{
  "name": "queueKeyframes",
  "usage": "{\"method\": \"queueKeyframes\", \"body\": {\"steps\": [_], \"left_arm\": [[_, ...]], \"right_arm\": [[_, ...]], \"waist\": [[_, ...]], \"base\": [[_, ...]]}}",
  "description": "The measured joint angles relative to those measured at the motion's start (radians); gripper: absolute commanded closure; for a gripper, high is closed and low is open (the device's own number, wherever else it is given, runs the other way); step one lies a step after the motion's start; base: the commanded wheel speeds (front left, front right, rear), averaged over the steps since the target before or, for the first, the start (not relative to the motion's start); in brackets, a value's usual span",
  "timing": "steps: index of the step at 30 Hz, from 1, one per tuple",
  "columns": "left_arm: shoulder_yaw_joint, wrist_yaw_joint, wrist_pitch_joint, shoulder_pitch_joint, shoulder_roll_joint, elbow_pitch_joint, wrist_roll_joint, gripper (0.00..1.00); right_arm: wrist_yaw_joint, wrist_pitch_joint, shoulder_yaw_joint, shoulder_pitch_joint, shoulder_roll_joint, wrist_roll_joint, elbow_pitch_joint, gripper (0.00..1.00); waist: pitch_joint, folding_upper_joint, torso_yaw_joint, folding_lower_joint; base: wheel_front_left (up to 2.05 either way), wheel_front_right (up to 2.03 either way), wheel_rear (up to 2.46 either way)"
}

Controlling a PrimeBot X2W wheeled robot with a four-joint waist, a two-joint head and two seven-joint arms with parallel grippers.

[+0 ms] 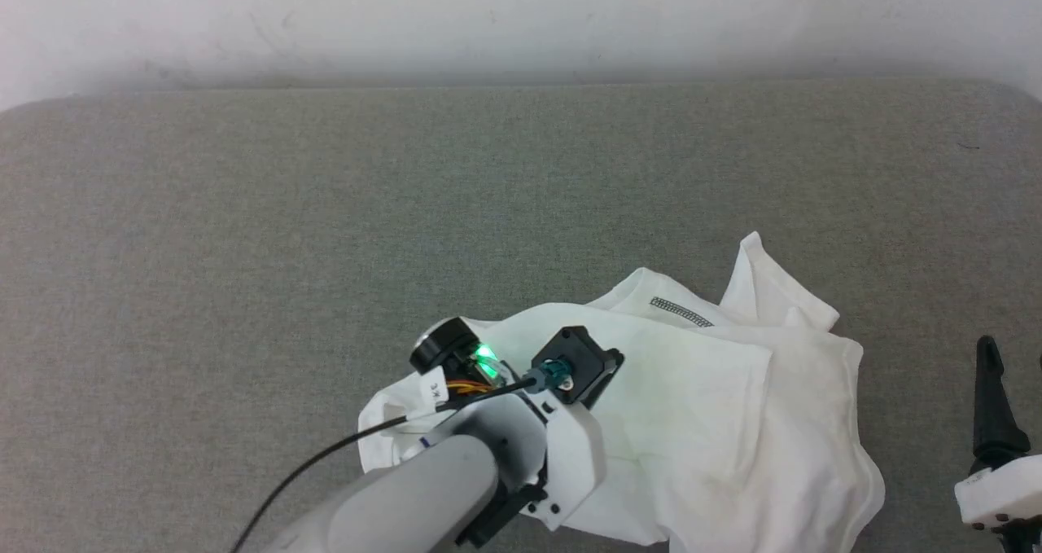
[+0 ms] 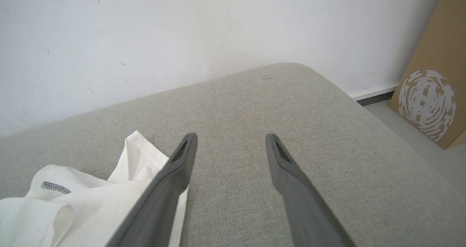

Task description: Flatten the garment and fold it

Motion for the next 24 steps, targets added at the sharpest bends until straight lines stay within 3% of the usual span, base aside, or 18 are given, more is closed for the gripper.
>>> {"method": "queueKeyframes", "body": {"steps": [2,7,12,24], "left_arm": [[-0.009,-0.001,0.027,0.0,0.04,-0.041,0.008,0.0],[-0.051,-0.013,0.117,0.01,0.142,-0.137,0.024,0.0],[-0.089,-0.028,0.185,0.049,0.195,-0.207,0.023,0.0],[-0.111,-0.009,0.186,0.05,0.211,-0.198,0.065,0.0]], "right_arm": [[0.0,0.0,-0.002,0.001,0.0,0.0,-0.004,0.0],[0.0,0.005,-0.004,0.002,0.0,0.0,-0.014,0.0],[0.0,0.007,-0.005,0.001,0.0,0.0,-0.021,0.0],[0.0,0.007,-0.002,-0.007,0.0,-0.001,-0.023,0.0]], "waist": [[0.002,0.0,0.005,0.0],[0.016,0.0,0.012,0.0],[0.035,0.0,0.019,0.0001],[0.063,0.0,0.015,0.0001]], "base": [[0.0,0.0,0.0],[0.0,0.0,0.0],[0.0,0.0,0.0],[0.0,0.0,0.0]]}}
